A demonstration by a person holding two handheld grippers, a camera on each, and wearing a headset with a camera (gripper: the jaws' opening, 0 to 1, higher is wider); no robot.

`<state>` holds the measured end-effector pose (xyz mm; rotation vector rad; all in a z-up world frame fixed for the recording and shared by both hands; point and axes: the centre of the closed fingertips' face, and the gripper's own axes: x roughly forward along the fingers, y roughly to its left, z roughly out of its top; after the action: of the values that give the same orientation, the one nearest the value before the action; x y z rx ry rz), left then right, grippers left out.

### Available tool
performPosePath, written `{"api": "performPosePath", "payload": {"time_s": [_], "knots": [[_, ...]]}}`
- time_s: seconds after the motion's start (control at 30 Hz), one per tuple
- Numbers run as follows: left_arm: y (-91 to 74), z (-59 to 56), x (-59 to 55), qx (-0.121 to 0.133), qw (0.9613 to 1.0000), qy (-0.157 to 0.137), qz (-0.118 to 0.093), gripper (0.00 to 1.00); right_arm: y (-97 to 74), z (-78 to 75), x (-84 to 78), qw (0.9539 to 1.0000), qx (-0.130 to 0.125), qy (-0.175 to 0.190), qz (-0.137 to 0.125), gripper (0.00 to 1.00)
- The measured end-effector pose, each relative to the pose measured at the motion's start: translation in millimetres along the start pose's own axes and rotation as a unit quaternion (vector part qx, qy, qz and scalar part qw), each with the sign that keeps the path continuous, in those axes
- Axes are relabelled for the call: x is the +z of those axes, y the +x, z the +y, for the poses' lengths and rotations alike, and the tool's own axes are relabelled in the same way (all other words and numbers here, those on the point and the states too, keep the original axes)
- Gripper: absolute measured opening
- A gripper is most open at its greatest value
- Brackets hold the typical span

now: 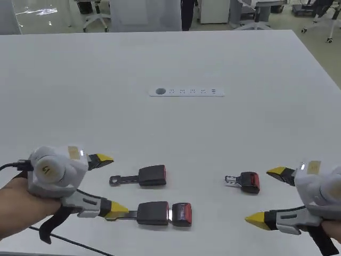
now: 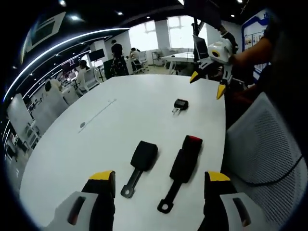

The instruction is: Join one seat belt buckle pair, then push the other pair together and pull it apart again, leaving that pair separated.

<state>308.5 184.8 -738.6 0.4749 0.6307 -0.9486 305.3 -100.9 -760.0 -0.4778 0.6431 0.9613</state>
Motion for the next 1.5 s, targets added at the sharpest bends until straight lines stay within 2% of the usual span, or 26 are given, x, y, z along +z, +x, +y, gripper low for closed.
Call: {"api": "performPosePath", "payload": {"time_s": [0.13, 0.23, 0.37, 0.43, 0.57, 0.6, 0.67, 0.73, 0.83, 1.0, 1.07, 1.23, 1.5], "knots": [[-16.8, -2.4, -12.4, 0.018, 0.9997, -0.017, 0.001, 0.8, -7.5, 3.7, -0.2, 0.9999, -0.005, 0.008, -0.003, 0.77], [-26.8, 2.2, -15.9, 0.038, 0.9985, -0.037, -0.012, 0.85, -11.6, 3.4, -0.7, 0.9998, -0.012, 0.016, -0.006, 0.79], [-33.3, 2.2, -25.7, 0.043, 0.9979, -0.047, -0.01, 0.91, -13.6, 1.6, -3.8, 0.9993, -0.016, 0.031, -0.009, 0.82], [-37.0, 1.7, -26.2, 0.047, 0.9975, -0.051, -0.017, 0.94, -14.6, 1.2, -5.8, 0.9992, -0.021, 0.032, -0.006, 0.84], [-43.9, 4.3, -32.2, 0.056, 0.9963, -0.061, -0.022, 0.99, -16.5, 2.4, -10.2, 0.9994, -0.025, 0.025, -0.004, 0.94], [-45.3, 6.1, -37.2, 0.061, 0.9961, -0.061, -0.018, 1.0, -16.3, 2.3, -12.8, 0.9994, -0.027, 0.021, -0.003, 0.97], [-47.3, 6.4, -42.9, 0.067, 0.9959, -0.06, -0.013, 1.0, -16.5, 1.8, -15.8, 0.9994, -0.027, 0.023, 0.0, 0.99], [-49.8, 6.7, -49.8, 0.07, 0.9948, -0.074, -0.008, 1.0, -17.1, 1.4, -18.1, 0.9992, -0.029, 0.027, 0.0, 1.0], [-54.2, 9.8, -54.4, 0.077, 0.9931, -0.088, -0.011, 1.0, -17.7, 3.1, -18.9, 0.9991, -0.031, 0.027, 0.002, 1.0], [-56.6, 10.1, -64.1, 0.076, 0.9928, -0.092, -0.012, 1.0, -17.7, -0.6, -18.4, 0.9988, -0.038, 0.029, -0.001, 1.0], [-55.7, 8.0, -64.8, 0.073, 0.993, -0.092, -0.014, 1.0, -18.2, -3.1, -14.8, 0.9984, -0.046, 0.033, -0.007, 1.0], [-55.3, 11.3, -69.8, 0.076, 0.9921, -0.098, -0.014, 1.0, -14.6, -1.9, -10.0, 0.9979, -0.045, 0.043, -0.014, 1.0], [-51.8, 4.0, -63.9, 0.075, 0.9927, -0.094, -0.011, 1.0, -10.1, 3.9, -8.1, 0.998, -0.04, 0.047, -0.017, 1.0]]}}
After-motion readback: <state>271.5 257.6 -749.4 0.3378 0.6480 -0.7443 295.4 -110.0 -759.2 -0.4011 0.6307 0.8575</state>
